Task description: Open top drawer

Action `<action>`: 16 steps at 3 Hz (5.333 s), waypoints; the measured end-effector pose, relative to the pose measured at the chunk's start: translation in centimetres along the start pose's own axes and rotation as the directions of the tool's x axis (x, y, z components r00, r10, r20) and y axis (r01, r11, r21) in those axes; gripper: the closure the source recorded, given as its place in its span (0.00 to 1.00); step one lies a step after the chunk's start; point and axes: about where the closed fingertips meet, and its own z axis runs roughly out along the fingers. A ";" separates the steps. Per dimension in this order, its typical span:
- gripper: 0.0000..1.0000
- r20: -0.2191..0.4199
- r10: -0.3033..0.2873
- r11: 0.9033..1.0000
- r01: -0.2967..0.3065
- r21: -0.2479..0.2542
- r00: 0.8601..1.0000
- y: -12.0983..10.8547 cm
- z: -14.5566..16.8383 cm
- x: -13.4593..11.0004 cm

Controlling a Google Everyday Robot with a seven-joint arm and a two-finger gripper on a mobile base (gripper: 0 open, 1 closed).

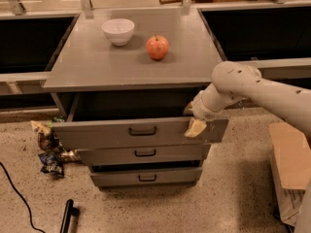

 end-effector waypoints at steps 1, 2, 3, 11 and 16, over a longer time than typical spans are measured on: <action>0.00 0.000 0.000 1.000 0.000 -0.001 1.000 0.0 0.0 0.0; 0.00 0.000 -0.008 1.000 0.008 -0.013 1.000 0.3 0.2 -0.2; 0.00 0.001 -0.026 0.997 0.026 -0.075 1.000 1.8 0.0 -0.9; 0.81 -0.015 0.019 0.970 -0.022 -0.241 1.000 9.6 -3.9 -3.0; 0.00 -0.049 -0.028 0.978 0.017 -0.210 0.998 8.5 -6.7 -3.4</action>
Offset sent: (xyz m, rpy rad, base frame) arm -0.0061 0.0039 0.0001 -0.0097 0.0205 0.0292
